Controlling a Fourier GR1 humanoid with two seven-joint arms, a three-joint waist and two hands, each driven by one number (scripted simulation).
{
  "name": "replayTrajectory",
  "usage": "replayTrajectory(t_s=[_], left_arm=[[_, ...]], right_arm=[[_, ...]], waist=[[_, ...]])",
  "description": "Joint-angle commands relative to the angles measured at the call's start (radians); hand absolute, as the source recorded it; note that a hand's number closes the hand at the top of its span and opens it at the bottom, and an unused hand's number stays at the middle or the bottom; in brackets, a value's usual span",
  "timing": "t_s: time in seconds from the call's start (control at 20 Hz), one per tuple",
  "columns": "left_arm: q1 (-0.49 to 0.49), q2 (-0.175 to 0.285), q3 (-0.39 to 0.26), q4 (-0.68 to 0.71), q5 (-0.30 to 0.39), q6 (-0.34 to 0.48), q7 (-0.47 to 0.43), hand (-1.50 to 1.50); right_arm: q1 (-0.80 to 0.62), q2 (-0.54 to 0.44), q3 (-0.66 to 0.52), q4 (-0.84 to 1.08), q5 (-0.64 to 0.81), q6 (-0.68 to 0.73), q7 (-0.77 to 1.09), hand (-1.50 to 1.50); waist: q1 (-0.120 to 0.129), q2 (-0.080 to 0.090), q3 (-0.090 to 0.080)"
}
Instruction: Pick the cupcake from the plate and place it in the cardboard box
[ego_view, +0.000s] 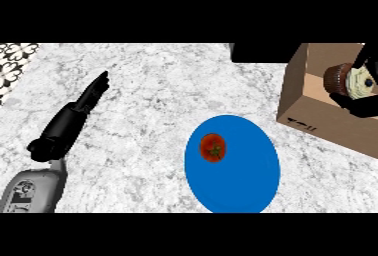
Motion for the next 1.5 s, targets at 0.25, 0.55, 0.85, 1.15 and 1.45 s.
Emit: replayTrajectory(t_s=[0.25,0.55,0.85,1.15,1.45], left_arm=[[0.049,-0.03,-0.044,-0.025,-0.027,0.002,-0.019,0.0],[-0.045,-0.048,-0.036,0.021,-0.034,0.023,0.008,0.0],[-0.018,-0.026,-0.027,-0.014,-0.025,-0.002,0.028,0.0],[-0.056,-0.016,0.002,0.049,-0.021,-0.002,-0.019,0.0],[-0.005,-0.019,-0.013,0.017,-0.019,-0.011,-0.017,0.0]], right_arm=[[-0.144,-0.192,0.078,0.438,0.135,0.107,-0.104,1.5],[-0.244,-0.292,0.137,0.765,0.218,0.116,-0.32,1.5],[-0.281,-0.341,0.21,0.971,0.298,0.149,-0.497,-1.5],[-0.331,-0.317,0.147,1.096,0.23,0.09,-0.724,-1.5],[-0.418,-0.23,-0.16,1.221,-0.128,0.278,-0.63,-1.5]], waist=[[0.026,0.004,0.0],[0.027,0.012,0.001],[0.027,0.008,0.002],[0.021,0.013,0.003],[0.018,0.002,0.005]])
